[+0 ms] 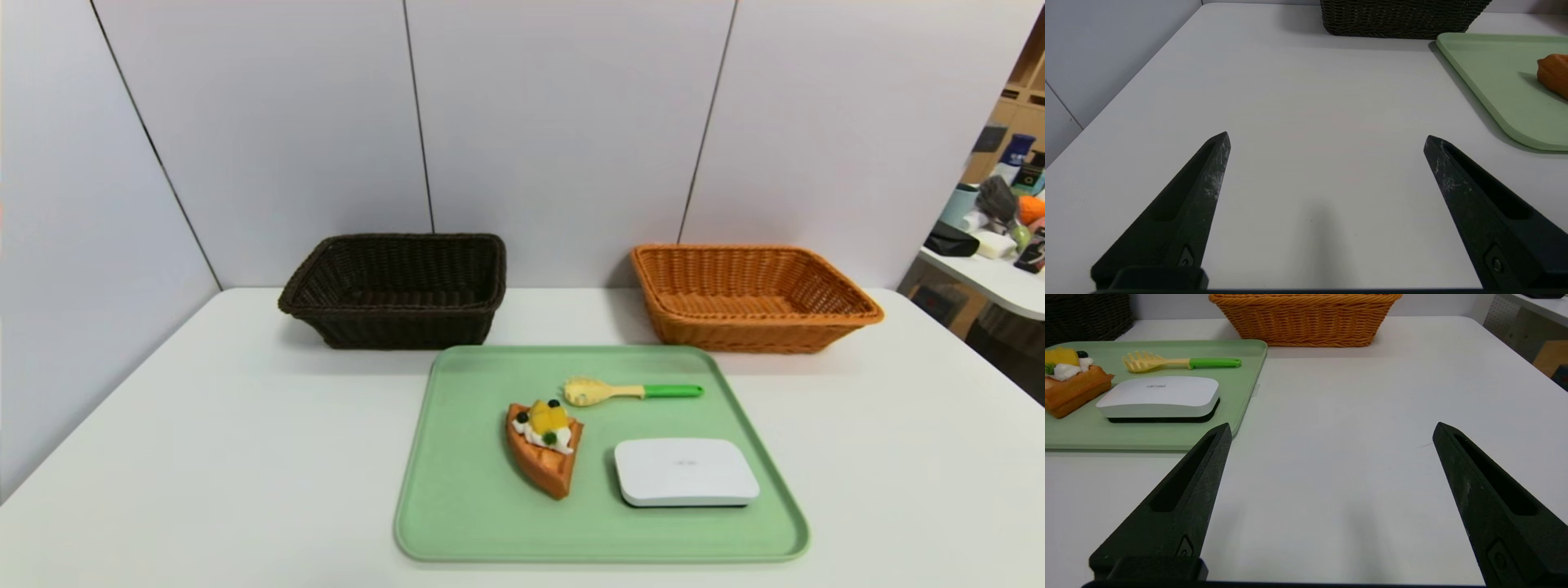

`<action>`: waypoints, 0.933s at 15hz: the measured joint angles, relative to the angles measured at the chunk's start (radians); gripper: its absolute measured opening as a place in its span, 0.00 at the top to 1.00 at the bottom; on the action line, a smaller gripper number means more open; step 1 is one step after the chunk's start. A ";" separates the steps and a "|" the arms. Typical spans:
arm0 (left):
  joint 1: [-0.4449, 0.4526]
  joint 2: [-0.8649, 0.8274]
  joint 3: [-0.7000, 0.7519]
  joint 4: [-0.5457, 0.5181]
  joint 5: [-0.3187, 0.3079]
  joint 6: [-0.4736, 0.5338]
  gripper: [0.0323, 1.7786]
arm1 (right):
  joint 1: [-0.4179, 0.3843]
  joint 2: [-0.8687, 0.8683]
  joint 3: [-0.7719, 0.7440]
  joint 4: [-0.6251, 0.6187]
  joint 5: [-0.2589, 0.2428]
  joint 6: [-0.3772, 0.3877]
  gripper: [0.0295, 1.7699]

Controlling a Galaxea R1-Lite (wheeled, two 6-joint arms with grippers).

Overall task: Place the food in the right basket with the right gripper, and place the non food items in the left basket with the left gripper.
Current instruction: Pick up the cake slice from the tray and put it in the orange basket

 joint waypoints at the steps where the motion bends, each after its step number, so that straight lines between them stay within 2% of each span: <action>1: 0.000 0.000 0.000 0.000 0.000 -0.006 0.05 | 0.000 0.000 0.000 0.000 0.001 0.000 0.04; 6: 0.000 0.000 -0.001 0.000 0.002 -0.004 0.05 | 0.000 0.000 -0.001 0.004 0.000 -0.007 0.04; 9: 0.000 0.000 -0.010 0.022 -0.011 0.030 0.05 | -0.001 0.000 -0.016 0.025 -0.009 -0.017 0.04; 11: 0.000 0.002 -0.064 0.084 -0.036 0.037 0.05 | -0.001 0.005 -0.100 0.112 -0.003 -0.031 0.04; 14: 0.001 0.055 -0.266 0.228 -0.121 0.035 0.05 | 0.000 0.098 -0.347 0.262 0.033 -0.040 0.04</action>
